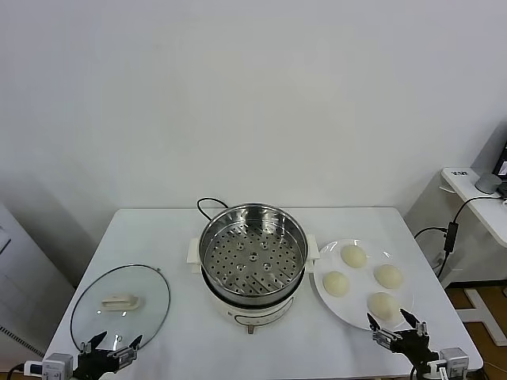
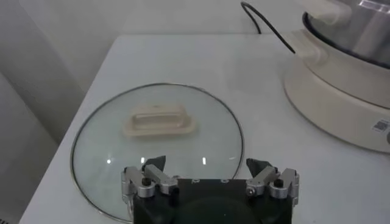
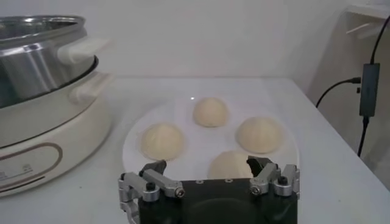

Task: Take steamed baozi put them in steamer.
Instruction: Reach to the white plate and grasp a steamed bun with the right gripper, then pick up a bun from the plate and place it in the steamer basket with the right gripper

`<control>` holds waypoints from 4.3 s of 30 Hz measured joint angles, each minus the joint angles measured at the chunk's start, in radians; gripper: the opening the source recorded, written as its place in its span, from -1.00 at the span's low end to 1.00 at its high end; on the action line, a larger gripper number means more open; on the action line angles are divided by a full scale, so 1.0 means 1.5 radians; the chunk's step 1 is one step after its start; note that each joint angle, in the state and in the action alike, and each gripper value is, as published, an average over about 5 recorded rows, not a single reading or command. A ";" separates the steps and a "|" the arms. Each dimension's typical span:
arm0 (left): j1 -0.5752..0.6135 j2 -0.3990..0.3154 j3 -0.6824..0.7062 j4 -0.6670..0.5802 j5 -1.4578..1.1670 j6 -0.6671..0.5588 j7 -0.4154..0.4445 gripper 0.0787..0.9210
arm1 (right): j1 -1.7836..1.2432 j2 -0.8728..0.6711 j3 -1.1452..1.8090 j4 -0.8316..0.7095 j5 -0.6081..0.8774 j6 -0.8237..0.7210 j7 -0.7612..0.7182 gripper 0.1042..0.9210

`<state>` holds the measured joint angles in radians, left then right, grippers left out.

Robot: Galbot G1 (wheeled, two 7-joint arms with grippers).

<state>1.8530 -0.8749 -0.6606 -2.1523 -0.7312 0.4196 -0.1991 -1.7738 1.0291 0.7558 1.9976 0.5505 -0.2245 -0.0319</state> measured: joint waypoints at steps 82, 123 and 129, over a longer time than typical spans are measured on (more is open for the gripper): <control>-0.046 -0.001 0.020 -0.012 0.015 0.042 -0.014 0.77 | 1.162 -0.165 -0.982 -0.734 -0.434 0.228 -0.638 0.72; -0.035 -0.005 0.017 -0.029 0.015 0.048 -0.024 0.77 | 1.370 -0.194 -1.131 -0.619 -0.348 0.288 -0.715 0.04; -0.033 -0.006 0.019 -0.033 0.017 0.048 -0.024 0.77 | 1.466 -0.170 -1.180 -0.593 -0.309 0.353 -0.741 0.05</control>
<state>1.8028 -0.8846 -0.6315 -2.2024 -0.7054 0.4912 -0.2356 0.4254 0.7746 -1.0144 1.1080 0.0865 0.3049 -1.1432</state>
